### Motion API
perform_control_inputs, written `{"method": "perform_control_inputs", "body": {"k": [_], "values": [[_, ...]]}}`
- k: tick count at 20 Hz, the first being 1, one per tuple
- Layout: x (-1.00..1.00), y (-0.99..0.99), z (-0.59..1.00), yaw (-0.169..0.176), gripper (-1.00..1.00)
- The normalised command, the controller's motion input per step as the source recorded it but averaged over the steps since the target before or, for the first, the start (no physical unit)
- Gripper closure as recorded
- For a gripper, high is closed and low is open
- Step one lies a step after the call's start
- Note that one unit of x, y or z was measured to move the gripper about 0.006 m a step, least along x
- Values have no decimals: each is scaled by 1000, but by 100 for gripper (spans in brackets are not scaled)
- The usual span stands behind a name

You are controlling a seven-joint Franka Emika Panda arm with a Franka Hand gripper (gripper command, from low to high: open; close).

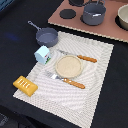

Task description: Interact with the objects in diverse but meaningful ways.

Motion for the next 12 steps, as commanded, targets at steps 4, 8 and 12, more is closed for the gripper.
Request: {"method": "perform_control_inputs", "body": {"k": [4,8,12], "values": [[408,273,0,-68,100],[521,297,6,-59,100],[500,258,0,-59,100]]}}
